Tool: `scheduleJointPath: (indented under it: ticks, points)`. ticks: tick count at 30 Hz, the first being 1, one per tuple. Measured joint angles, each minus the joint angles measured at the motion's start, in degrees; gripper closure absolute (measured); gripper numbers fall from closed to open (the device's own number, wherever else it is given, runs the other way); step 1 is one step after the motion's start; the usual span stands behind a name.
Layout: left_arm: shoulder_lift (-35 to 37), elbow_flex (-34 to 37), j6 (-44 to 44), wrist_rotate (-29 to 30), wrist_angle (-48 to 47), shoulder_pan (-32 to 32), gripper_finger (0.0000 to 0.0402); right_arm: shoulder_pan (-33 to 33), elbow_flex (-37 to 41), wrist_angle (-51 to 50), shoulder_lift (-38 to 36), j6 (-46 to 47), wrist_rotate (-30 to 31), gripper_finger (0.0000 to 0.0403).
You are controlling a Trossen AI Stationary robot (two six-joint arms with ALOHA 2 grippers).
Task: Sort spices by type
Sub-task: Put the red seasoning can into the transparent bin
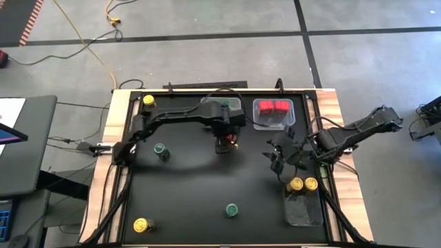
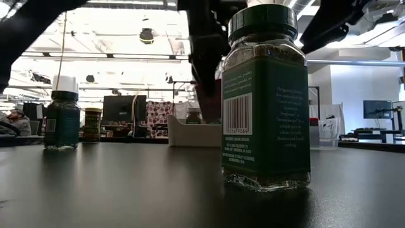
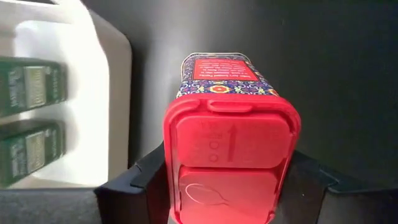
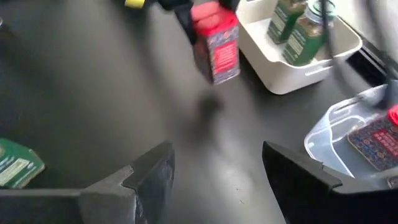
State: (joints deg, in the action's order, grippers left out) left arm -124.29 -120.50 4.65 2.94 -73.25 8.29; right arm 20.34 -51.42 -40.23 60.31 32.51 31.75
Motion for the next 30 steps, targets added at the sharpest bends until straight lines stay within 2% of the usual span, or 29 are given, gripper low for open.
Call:
scheduleJointPath:
  ticks: [4,10,13,21,30]
  points:
    - [-6.4,-6.7,0.1,-1.1,-6.5,-0.5,0.0195,-1.5,0.0,0.0,0.0,2.0,0.0,0.0132]
    - [-12.0,-10.8,0.3,-3.2,-9.5,-0.9,0.0195,-2.6,0.0,0.0,0.0,2.1,0.0,0.0132]
    - [-12.1,-10.6,-1.0,-3.1,-9.7,-1.1,0.0191,-2.6,0.0,-0.1,0.0,2.1,0.0,0.0132]
    - [-11.9,-10.6,-3.1,-3.2,-9.2,-1.3,0.0097,-2.6,0.0,-0.3,0.0,1.6,0.0,0.0132]
    - [-11.9,-11.8,-6.1,-3.2,-9.7,-1.3,0.0084,-2.6,0.0,-0.5,0.0,1.6,0.0,0.0132]
